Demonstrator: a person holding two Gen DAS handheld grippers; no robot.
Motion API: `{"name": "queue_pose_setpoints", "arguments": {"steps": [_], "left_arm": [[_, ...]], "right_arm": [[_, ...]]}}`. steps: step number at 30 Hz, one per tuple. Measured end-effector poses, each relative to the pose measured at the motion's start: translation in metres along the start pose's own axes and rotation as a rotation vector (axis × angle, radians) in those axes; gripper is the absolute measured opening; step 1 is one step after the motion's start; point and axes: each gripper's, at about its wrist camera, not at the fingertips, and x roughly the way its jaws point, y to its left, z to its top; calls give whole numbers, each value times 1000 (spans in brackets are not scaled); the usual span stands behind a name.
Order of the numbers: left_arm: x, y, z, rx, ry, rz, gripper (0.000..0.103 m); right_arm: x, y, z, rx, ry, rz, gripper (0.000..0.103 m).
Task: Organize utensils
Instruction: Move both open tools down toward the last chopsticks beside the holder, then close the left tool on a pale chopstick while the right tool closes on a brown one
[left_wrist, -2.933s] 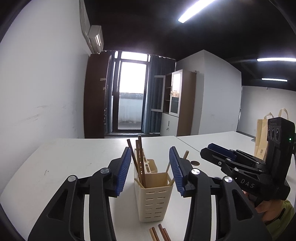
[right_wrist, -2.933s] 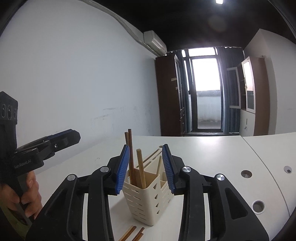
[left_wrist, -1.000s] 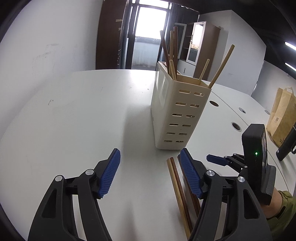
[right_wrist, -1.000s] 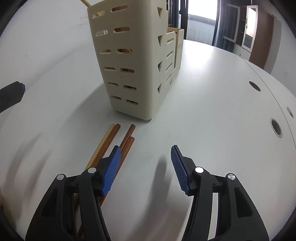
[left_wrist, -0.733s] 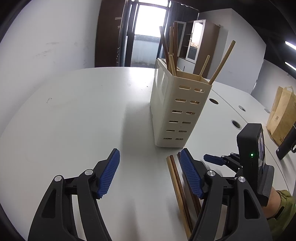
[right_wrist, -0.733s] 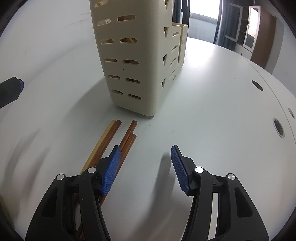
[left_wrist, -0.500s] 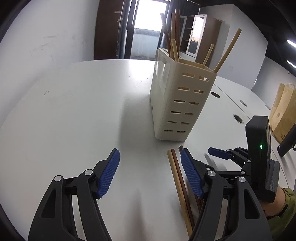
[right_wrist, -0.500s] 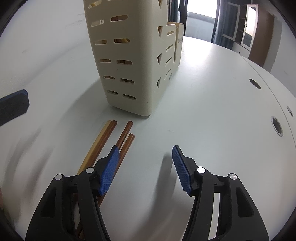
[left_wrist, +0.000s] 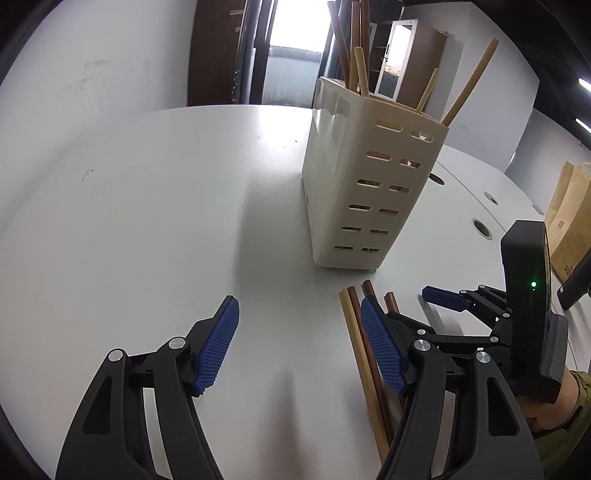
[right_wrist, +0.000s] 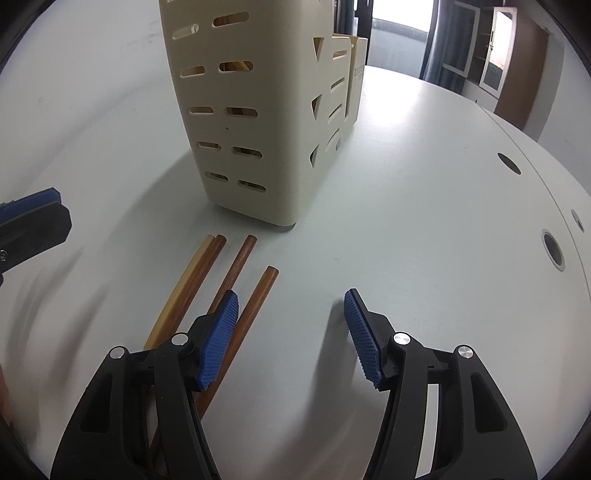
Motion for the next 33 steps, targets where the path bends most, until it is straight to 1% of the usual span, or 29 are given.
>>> {"name": "queue_pose_setpoints", "arguments": {"steps": [2,4,7,10,14,19,22,26,31,33], "left_arm": [[7,-1,-1,5,18,-2,68],[15,-3,-3,16,41,-1,68],[29,-9,-7,36,80,-3,68],[40,-14,-9,52,103,-4,67],[51,-22,-12,72,127,-7,67],[62,-28,-14,82,152,2,67],[69,-28,-16,88,166,7,67],[72,-32,-16,101,164,13,68],[74,-35,-16,107,169,38,67],[72,-31,-16,101,174,37,66]], "right_arm": [[0,-3,-1,-9,6,8,59],[-1,-5,-2,-13,9,14,54],[-1,-13,0,-7,12,20,43],[0,-16,0,3,10,29,36],[0,-17,3,6,6,42,32],[-2,-14,0,8,8,64,22],[-2,-17,2,12,9,72,20],[-1,-19,4,16,9,77,16],[-1,-18,4,14,9,70,11],[-1,-18,5,19,10,71,11]]}}
